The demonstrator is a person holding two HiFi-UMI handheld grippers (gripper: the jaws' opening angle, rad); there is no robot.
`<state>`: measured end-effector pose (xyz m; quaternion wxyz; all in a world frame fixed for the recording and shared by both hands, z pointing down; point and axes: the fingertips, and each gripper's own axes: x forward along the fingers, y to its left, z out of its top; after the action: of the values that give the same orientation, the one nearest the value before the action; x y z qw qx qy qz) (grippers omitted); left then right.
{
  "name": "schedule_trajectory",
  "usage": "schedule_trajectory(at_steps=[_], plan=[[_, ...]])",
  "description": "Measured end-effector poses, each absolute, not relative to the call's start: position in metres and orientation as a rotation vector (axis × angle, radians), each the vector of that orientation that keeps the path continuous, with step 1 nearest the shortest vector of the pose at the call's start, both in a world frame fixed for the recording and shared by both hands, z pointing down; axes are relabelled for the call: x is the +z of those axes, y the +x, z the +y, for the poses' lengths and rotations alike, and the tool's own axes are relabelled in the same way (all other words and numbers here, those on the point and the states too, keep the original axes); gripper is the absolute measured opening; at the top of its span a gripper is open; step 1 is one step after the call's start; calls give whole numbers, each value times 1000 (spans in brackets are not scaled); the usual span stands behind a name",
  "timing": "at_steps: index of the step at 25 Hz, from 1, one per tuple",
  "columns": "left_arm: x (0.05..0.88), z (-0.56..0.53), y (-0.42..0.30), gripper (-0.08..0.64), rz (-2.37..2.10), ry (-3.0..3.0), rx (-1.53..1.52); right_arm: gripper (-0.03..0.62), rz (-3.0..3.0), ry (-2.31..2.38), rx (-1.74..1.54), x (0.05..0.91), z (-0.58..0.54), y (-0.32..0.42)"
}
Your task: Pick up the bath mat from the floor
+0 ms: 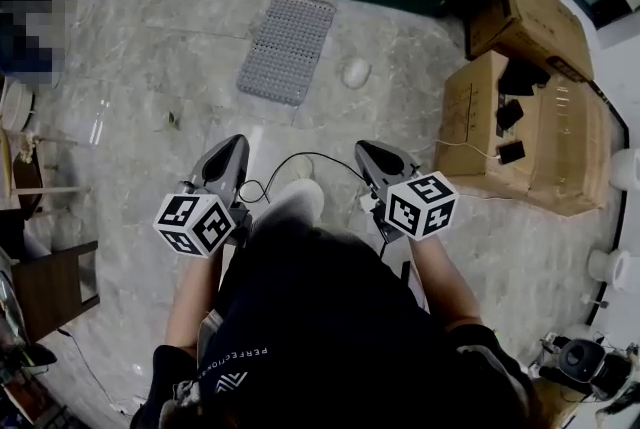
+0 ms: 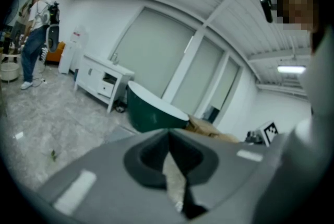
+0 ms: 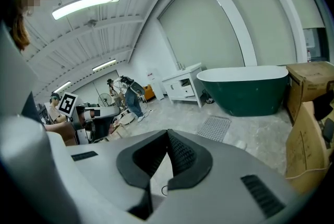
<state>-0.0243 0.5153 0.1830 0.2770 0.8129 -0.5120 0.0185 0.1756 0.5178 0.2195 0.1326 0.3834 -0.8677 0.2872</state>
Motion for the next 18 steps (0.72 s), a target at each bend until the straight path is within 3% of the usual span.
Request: schedule_trajectory(at_steps=[18], plan=[[208,381,-24,6,-1331,2138,23,-3,-2447,1119,824,233,391,165]])
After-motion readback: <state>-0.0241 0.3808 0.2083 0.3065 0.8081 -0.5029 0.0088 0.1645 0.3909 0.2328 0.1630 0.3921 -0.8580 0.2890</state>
